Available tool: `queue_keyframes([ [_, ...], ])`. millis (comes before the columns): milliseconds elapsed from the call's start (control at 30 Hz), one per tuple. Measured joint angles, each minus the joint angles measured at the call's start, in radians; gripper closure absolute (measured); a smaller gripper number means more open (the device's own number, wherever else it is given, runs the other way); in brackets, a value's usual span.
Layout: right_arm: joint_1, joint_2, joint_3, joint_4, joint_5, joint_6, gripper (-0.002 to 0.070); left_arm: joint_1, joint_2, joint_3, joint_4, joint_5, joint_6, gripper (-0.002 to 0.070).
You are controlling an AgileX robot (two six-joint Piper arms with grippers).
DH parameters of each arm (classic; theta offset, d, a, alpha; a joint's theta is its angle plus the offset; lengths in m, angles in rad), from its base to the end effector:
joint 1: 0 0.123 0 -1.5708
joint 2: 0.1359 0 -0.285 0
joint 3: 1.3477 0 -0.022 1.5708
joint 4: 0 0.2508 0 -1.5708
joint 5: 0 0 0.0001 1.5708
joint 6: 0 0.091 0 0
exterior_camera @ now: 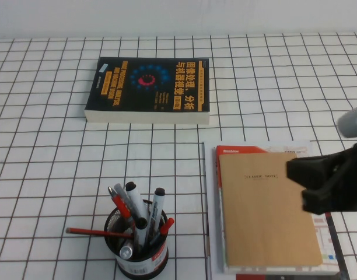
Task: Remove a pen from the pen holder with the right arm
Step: 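Take a marker out of the pen holder and lay it on the table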
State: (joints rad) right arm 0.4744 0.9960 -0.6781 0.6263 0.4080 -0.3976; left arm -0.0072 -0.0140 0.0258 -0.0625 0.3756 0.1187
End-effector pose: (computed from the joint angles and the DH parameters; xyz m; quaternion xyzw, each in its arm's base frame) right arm 0.1706 0.1114 0.2974 -0.1797 0.8539 0.2525 0.4181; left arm 0.0524 -0.0025 0.1715 0.0340 0.8040 0.0066 0.5937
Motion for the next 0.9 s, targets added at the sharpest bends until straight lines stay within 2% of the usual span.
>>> queue_keyframes([
  [233, 0.325, 0.105, -0.042, -0.004, -0.162, -0.060, 0.0675, 0.000, 0.000, 0.000, 0.000, 0.000, 0.000, 0.0679],
  [400, 0.492, 0.167, -0.094, -0.002, -0.199, -0.193, 0.0575, 0.000, 0.000, 0.000, 0.000, 0.000, 0.000, 0.0679],
  [600, 0.601, 0.256, -0.145, 0.000, -0.251, -0.341, 0.0381, 0.000, 0.000, 0.000, 0.000, 0.000, 0.000, 0.0679],
  [700, 0.639, 0.304, -0.181, 0.002, -0.258, -0.400, 0.0344, 0.000, 0.000, 0.000, 0.000, 0.000, 0.000, 0.0679],
  [900, 0.684, 0.410, -0.285, 0.038, -0.258, -0.517, 0.0332, 0.000, 0.000, 0.000, 0.000, 0.000, 0.000, 0.0679],
])
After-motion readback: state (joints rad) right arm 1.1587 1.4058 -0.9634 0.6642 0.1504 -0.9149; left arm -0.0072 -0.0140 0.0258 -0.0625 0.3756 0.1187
